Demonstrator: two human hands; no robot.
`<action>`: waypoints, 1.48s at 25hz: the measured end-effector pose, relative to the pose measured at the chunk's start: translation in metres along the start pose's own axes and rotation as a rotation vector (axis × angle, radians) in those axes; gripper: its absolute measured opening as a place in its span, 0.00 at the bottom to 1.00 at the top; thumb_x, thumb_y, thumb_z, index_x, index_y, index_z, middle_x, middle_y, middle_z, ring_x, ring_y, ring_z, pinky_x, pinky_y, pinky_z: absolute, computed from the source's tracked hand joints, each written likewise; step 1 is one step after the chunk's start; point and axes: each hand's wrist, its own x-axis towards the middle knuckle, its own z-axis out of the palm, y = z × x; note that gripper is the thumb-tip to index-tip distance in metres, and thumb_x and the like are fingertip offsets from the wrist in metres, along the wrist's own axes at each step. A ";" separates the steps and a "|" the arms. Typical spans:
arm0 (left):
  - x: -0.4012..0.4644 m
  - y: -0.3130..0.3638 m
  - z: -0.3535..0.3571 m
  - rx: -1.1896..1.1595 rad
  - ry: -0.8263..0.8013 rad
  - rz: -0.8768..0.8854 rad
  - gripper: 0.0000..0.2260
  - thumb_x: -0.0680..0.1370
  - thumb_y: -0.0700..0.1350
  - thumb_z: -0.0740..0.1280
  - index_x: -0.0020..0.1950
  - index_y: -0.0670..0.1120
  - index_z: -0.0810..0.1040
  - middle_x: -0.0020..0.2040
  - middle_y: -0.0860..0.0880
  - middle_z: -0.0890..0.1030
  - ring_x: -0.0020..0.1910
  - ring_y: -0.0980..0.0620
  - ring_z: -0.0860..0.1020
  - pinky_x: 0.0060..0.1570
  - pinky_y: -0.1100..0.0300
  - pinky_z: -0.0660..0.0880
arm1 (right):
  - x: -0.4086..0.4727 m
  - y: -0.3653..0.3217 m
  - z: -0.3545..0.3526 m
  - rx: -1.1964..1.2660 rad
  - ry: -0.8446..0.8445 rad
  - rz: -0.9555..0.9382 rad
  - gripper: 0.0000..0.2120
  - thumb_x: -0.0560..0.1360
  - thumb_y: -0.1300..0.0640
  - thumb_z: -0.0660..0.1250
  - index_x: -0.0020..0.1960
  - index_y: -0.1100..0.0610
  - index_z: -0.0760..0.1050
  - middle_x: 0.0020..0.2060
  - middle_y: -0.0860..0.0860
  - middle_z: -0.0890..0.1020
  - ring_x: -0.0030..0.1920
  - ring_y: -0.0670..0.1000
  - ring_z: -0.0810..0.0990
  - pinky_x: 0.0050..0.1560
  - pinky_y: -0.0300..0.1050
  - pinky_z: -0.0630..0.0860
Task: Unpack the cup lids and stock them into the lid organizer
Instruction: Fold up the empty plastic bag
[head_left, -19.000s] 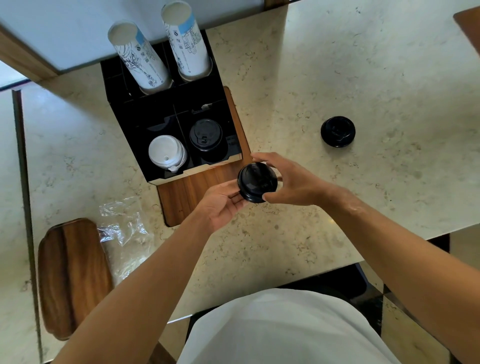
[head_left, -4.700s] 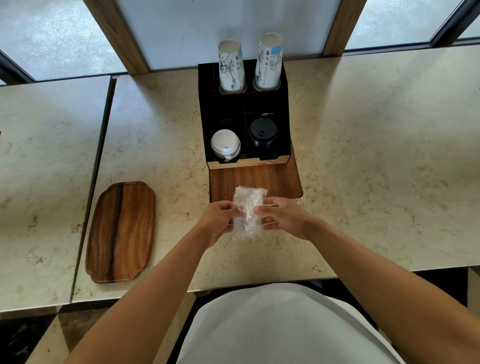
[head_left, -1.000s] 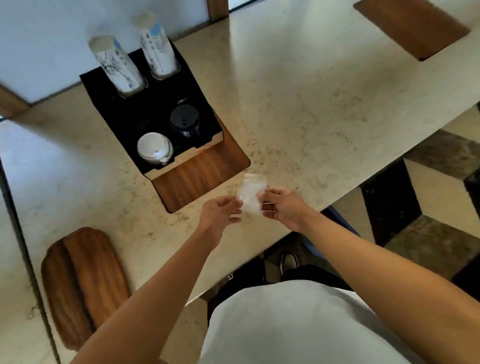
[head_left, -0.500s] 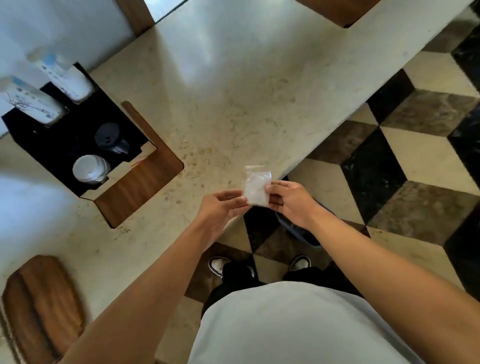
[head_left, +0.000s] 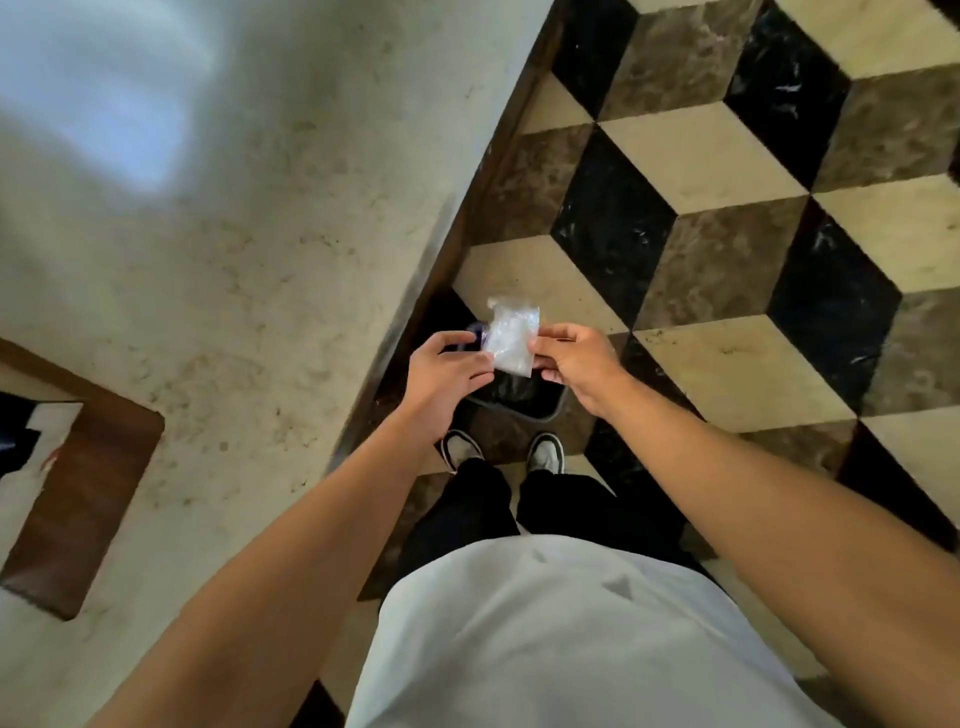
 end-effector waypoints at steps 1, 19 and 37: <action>0.011 -0.008 0.010 0.048 -0.012 -0.016 0.13 0.72 0.32 0.76 0.53 0.42 0.80 0.45 0.37 0.86 0.45 0.44 0.86 0.46 0.53 0.84 | 0.006 0.008 -0.006 0.002 0.051 0.020 0.06 0.77 0.60 0.74 0.51 0.51 0.81 0.44 0.51 0.87 0.40 0.47 0.86 0.40 0.42 0.78; 0.256 -0.223 0.047 0.263 0.116 -0.257 0.10 0.79 0.35 0.67 0.59 0.33 0.79 0.47 0.39 0.82 0.43 0.49 0.82 0.49 0.54 0.83 | 0.247 0.220 -0.003 -0.138 0.194 0.260 0.13 0.72 0.63 0.69 0.33 0.49 0.83 0.25 0.46 0.84 0.34 0.51 0.84 0.47 0.58 0.87; 0.428 -0.330 0.038 0.581 0.421 -0.046 0.15 0.75 0.40 0.72 0.62 0.44 0.80 0.57 0.44 0.83 0.52 0.47 0.80 0.54 0.55 0.78 | 0.403 0.317 0.037 -0.028 0.050 0.356 0.05 0.82 0.61 0.65 0.52 0.52 0.78 0.54 0.54 0.86 0.46 0.50 0.87 0.41 0.41 0.84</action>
